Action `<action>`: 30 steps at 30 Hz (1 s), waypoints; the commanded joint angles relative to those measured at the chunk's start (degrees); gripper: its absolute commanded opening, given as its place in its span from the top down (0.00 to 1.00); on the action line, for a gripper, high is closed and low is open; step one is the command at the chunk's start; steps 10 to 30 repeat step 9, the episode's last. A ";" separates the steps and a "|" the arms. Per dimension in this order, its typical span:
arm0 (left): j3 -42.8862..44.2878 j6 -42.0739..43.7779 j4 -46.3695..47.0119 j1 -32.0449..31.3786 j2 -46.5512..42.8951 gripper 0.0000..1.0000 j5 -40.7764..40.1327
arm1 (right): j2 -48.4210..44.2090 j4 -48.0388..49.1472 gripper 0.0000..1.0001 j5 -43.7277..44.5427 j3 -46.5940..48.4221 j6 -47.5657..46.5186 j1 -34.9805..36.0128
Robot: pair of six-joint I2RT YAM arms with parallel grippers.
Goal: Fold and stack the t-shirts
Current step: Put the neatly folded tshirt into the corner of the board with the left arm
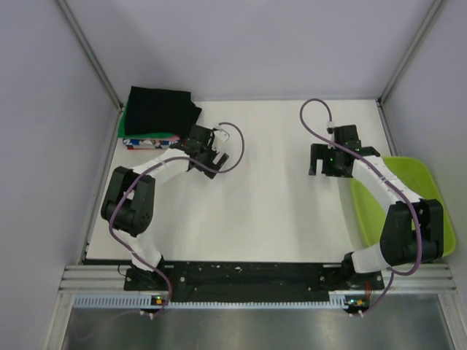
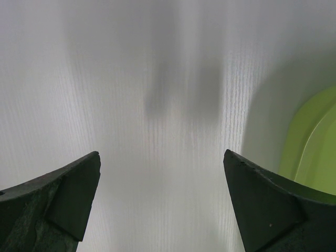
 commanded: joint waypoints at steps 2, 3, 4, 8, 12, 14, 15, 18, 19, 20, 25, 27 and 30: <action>-2.57 -1.10 5.43 0.00 -5.82 0.01 2.15 | -2.19 1.05 0.01 0.71 0.72 -0.79 0.07; -2.92 -0.93 5.43 0.00 -5.90 0.01 2.32 | -2.19 1.05 0.01 0.80 0.63 -0.79 0.16; -3.27 -0.92 5.60 0.00 -6.16 0.01 2.67 | -2.28 1.05 0.01 0.71 0.72 -0.79 0.07; -4.50 -0.48 5.95 0.00 -6.78 0.01 5.75 | -2.63 1.05 0.01 0.88 0.28 -0.79 0.16; -4.41 -0.57 5.95 0.00 -6.78 0.01 5.92 | -2.72 1.05 0.01 0.88 0.36 -0.88 0.16; -4.41 -0.57 5.95 0.00 -6.78 0.01 5.92 | -2.72 1.05 0.01 0.88 0.36 -0.88 0.16; -4.41 -0.57 5.95 0.00 -6.78 0.01 5.92 | -2.72 1.05 0.01 0.88 0.36 -0.88 0.16; -4.41 -0.57 5.95 0.00 -6.78 0.01 5.92 | -2.72 1.05 0.01 0.88 0.36 -0.88 0.16; -4.41 -0.57 5.95 0.00 -6.78 0.01 5.92 | -2.72 1.05 0.01 0.88 0.36 -0.88 0.16; -4.41 -0.57 5.95 0.00 -6.78 0.01 5.92 | -2.72 1.05 0.01 0.88 0.36 -0.88 0.16; -4.41 -0.57 5.95 0.00 -6.78 0.01 5.92 | -2.72 1.05 0.01 0.88 0.36 -0.88 0.16; -4.41 -0.57 5.95 0.00 -6.78 0.01 5.92 | -2.72 1.05 0.01 0.88 0.36 -0.88 0.16; -4.41 -0.57 5.95 0.00 -6.78 0.01 5.92 | -2.72 1.05 0.01 0.88 0.36 -0.88 0.16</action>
